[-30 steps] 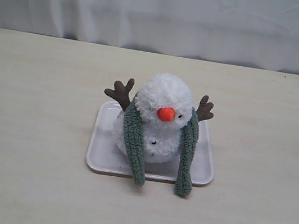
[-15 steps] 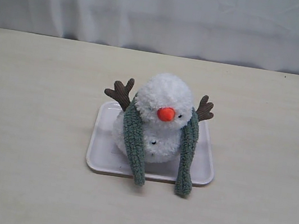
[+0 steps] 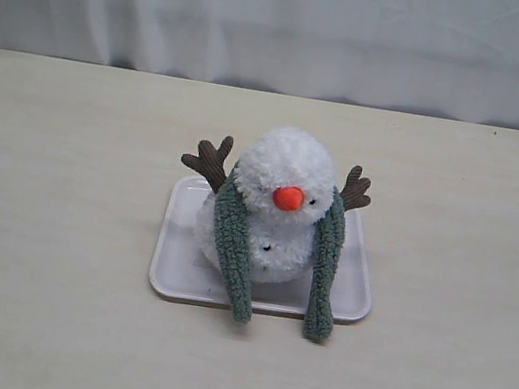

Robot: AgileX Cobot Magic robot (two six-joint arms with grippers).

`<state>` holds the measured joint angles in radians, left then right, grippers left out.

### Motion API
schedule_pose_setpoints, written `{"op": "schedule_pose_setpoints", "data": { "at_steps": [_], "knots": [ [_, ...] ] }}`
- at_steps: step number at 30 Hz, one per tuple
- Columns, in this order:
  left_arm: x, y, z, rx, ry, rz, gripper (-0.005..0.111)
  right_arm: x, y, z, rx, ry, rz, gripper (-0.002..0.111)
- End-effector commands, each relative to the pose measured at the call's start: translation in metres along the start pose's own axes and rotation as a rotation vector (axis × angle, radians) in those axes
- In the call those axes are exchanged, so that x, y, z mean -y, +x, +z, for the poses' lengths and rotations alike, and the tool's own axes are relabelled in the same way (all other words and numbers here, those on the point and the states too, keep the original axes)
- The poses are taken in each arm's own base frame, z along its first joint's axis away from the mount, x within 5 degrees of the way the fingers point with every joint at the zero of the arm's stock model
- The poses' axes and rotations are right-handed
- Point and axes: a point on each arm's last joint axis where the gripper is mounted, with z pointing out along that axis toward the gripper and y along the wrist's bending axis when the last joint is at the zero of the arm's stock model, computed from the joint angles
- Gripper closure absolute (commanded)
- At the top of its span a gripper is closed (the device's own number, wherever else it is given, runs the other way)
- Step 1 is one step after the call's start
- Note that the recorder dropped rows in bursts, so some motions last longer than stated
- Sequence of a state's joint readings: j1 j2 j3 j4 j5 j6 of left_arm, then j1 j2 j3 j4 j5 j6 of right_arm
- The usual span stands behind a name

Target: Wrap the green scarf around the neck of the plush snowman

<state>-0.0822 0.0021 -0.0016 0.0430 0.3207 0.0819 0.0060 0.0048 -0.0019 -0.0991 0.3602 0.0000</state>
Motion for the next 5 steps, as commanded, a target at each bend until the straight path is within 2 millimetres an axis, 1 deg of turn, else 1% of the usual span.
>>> {"op": "schedule_pose_setpoints", "data": {
  "at_steps": [1,5],
  "knots": [
    [0.0004,-0.0007,0.0000,0.013,0.006,-0.002,0.107,-0.0002,0.0005,-0.0001,0.002,-0.003,-0.005,0.104],
    [0.0004,-0.0007,0.0000,0.013,0.006,-0.002,0.107,-0.0002,0.0005,-0.0001,0.002,-0.003,-0.005,0.104]
  ]
}}
